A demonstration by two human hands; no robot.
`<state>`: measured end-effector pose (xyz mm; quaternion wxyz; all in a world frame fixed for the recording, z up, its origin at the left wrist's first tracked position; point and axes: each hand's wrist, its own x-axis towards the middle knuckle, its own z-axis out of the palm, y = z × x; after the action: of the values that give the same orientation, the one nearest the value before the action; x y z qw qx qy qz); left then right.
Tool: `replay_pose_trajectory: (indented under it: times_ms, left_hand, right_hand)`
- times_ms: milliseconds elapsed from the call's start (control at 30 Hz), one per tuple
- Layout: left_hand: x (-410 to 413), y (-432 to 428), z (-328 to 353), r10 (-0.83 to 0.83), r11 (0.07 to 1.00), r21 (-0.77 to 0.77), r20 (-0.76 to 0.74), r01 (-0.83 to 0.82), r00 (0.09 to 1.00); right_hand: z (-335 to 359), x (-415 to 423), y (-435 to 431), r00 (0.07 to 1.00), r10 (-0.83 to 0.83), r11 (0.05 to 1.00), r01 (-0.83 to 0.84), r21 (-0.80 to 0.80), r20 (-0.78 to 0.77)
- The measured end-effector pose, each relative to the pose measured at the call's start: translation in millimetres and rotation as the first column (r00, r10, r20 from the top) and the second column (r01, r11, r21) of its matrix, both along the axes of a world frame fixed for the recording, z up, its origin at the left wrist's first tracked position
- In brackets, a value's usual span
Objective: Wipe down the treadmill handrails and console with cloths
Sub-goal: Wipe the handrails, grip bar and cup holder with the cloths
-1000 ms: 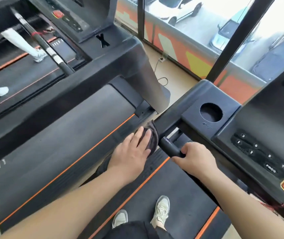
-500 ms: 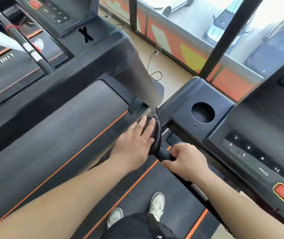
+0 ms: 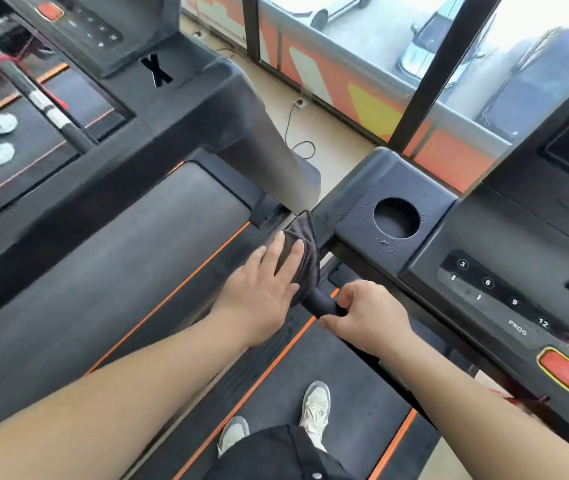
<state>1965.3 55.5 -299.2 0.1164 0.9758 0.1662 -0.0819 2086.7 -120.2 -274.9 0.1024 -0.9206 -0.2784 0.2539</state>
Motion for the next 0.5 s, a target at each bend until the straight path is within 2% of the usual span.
replay_pose_trajectory:
  times_ms: [67, 133, 200, 267, 333, 400, 500]
  left_hand:
    - [36, 15, 10, 0.056, 0.969, -0.241, -0.023, -0.060, 0.998]
    - [58, 18, 17, 0.129, 0.923, -0.362, -0.033, -0.132, 0.991]
    - [52, 8, 18, 0.159, 0.948, -0.276, -0.018, -0.157, 0.987]
    - [21, -10, 12, 0.110, 0.993, -0.030, -0.027, -0.110, 0.994]
    - [-20, -24, 3, 0.022, 0.988, 0.152, 0.002, -0.022, 1.000]
    - [-43, -25, -1, -0.043, 0.978, 0.200, -0.040, 0.050, 0.998]
    - [-31, -17, 0, -0.064, 0.989, 0.129, -0.051, 0.070, 0.997]
  right_hand:
    - [4, -1, 1, 1.000, 0.005, 1.000, -0.004, -0.018, 0.015]
    - [7, -2, 0, 1.000, 0.009, 0.999, -0.008, -0.033, 0.021]
    - [8, -4, -1, 0.999, 0.003, 0.999, -0.002, -0.037, 0.033]
    - [8, -5, -1, 0.999, -0.001, 0.999, 0.002, -0.037, 0.036]
    - [8, -5, -1, 1.000, -0.009, 0.999, 0.010, -0.031, 0.021]
    - [9, -5, -1, 1.000, -0.014, 1.000, 0.015, -0.023, 0.020]
    - [10, -8, 0, 0.999, -0.009, 1.000, 0.010, -0.026, 0.038]
